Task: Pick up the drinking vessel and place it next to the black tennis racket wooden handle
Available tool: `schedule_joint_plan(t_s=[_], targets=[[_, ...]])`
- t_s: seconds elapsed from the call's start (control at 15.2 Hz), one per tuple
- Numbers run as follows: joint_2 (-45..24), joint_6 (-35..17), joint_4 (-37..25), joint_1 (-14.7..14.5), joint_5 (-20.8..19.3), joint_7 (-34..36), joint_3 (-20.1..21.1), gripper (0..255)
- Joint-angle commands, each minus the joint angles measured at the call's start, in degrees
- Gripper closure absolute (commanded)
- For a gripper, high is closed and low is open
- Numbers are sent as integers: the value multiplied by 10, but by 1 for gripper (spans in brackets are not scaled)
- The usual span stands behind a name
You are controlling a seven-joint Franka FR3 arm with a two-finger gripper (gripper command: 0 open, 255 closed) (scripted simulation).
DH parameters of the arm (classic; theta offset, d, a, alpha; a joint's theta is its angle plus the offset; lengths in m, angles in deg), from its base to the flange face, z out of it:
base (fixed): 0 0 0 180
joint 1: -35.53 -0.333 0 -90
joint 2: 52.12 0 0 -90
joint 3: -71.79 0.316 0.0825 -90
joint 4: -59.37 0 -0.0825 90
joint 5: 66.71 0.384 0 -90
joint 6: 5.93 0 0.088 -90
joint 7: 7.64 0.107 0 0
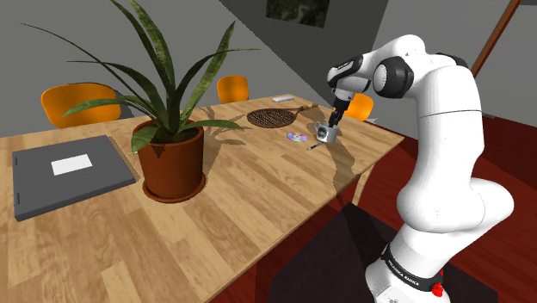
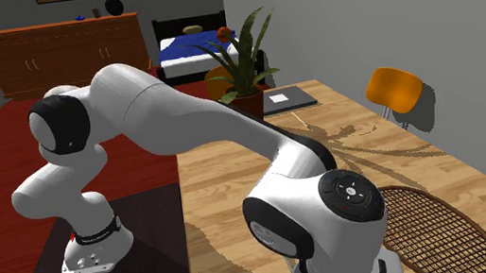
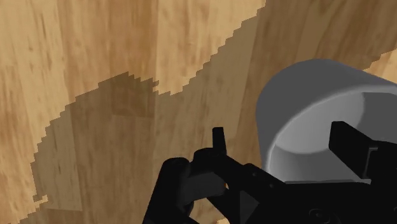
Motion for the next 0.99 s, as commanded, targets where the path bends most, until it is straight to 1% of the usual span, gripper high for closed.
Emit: schedule_joint_plan(t_s=[0.0, 0.13, 0.4, 0.92], targets=[[0, 0, 0, 0, 0, 0, 0, 0], [0, 0, 0, 0, 0, 0, 0, 0], [20, 61, -42, 4, -8, 6, -5, 0], [20, 61, -42, 4, -8, 6, -5, 0]])
